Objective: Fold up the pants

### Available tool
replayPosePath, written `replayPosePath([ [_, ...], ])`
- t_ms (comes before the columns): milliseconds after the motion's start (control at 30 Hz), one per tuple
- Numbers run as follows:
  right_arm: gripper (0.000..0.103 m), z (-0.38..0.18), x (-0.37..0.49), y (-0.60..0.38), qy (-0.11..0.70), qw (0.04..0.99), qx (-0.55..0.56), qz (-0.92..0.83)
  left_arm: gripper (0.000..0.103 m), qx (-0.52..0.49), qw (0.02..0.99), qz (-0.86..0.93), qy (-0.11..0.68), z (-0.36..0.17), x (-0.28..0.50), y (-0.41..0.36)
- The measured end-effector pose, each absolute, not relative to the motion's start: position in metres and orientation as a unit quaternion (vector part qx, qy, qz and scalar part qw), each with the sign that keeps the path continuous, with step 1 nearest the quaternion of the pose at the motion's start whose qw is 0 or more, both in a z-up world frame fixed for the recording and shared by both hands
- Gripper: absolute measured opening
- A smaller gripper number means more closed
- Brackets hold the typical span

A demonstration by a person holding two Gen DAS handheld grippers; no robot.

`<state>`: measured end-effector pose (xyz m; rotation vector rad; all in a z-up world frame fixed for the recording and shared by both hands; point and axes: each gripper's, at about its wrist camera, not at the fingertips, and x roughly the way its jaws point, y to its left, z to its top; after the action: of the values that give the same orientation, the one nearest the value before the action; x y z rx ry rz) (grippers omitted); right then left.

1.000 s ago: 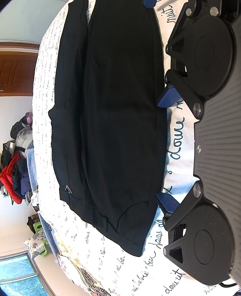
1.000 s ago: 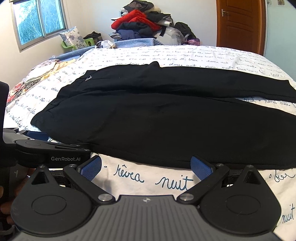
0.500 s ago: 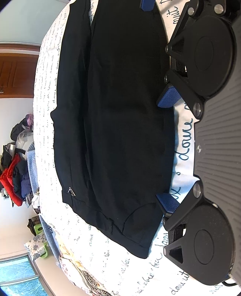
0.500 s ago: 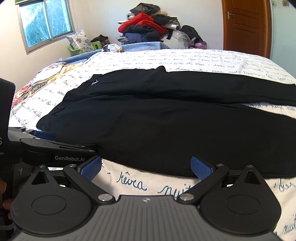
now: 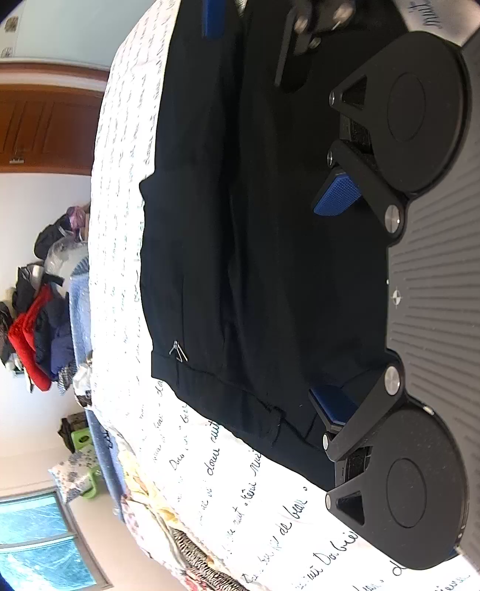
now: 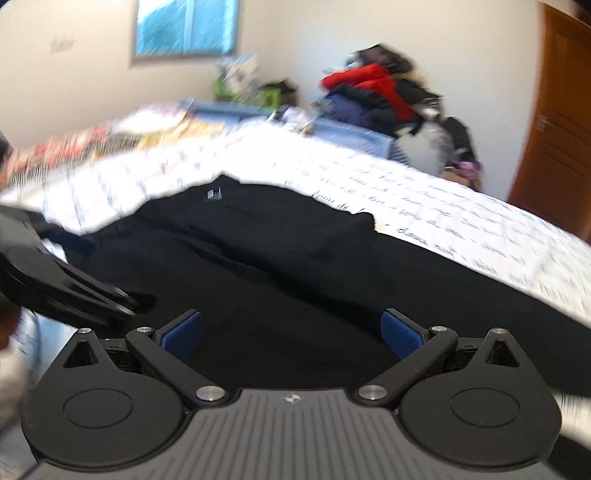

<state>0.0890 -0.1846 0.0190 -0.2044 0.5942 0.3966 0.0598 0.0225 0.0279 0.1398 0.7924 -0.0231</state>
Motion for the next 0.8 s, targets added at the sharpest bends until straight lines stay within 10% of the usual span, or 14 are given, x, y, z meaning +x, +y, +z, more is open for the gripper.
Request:
replayPosePath([
  [567, 0.099, -0.009, 0.363, -0.209, 0.353, 0.898, -0.003, 0.262, 0.093, 0.031, 0.906, 0.009, 0.423, 0.04, 0.148, 0.055],
  [800, 0.022, -0.023, 0.391, -0.209, 0.41, 0.852, 0.032, 0.323, 0.093, 0.035, 0.905, 0.015, 0.423, 0.045, 0.202, 0.051],
])
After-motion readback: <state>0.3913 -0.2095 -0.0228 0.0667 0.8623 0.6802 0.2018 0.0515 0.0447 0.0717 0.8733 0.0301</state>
